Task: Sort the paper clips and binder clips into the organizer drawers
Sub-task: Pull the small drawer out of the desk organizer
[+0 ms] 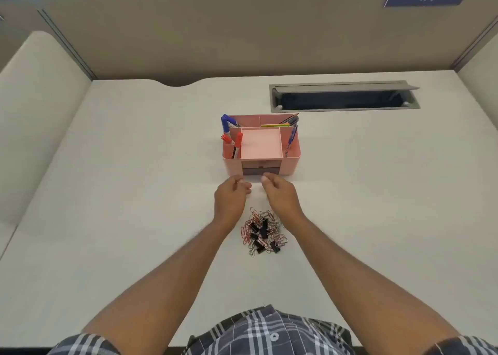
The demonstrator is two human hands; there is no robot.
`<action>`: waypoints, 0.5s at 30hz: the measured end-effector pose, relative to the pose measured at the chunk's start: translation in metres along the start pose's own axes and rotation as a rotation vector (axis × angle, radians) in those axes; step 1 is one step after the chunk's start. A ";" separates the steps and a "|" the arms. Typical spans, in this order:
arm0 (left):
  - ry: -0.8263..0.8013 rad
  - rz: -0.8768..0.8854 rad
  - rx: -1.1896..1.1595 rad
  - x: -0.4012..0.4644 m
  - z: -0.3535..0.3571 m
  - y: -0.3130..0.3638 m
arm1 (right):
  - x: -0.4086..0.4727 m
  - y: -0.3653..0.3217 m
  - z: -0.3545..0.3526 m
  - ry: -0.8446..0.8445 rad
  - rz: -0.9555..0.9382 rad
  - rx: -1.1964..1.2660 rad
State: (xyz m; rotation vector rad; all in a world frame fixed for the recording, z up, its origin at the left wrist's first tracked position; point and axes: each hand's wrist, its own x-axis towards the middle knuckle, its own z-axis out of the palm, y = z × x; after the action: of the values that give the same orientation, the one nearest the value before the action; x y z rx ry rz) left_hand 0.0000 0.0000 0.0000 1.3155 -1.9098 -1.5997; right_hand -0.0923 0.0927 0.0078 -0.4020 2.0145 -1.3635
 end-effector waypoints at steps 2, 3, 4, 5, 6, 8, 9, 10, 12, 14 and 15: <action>0.035 -0.077 -0.138 0.003 0.002 0.005 | 0.006 -0.003 0.005 -0.014 0.116 0.244; 0.045 -0.089 -0.180 0.004 0.003 0.007 | 0.009 -0.004 0.008 -0.017 0.171 0.348; 0.058 -0.118 -0.209 0.003 0.004 0.010 | 0.011 -0.005 0.010 -0.012 0.221 0.462; 0.057 -0.136 -0.252 0.006 0.005 0.009 | 0.013 -0.006 0.012 -0.026 0.263 0.578; 0.060 -0.160 -0.278 0.007 0.006 0.010 | 0.014 -0.008 0.014 -0.038 0.297 0.699; 0.069 -0.201 -0.334 0.011 0.007 0.010 | 0.017 -0.011 0.019 -0.048 0.369 0.918; 0.072 -0.209 -0.350 0.013 0.008 0.007 | 0.017 -0.012 0.021 -0.040 0.397 0.991; 0.073 -0.217 -0.352 0.015 0.008 0.006 | 0.019 -0.011 0.023 -0.036 0.416 1.049; 0.081 -0.220 -0.357 0.016 0.007 0.006 | 0.021 -0.012 0.028 -0.038 0.436 1.122; 0.090 -0.223 -0.369 0.016 0.007 0.006 | 0.023 -0.012 0.030 -0.035 0.446 1.155; 0.093 -0.223 -0.376 0.017 0.007 0.006 | 0.023 -0.012 0.031 -0.035 0.448 1.161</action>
State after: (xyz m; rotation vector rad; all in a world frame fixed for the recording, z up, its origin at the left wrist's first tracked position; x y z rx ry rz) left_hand -0.0164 -0.0098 -0.0022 1.4419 -1.3588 -1.8548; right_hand -0.0900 0.0527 0.0033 0.5096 0.9033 -1.8845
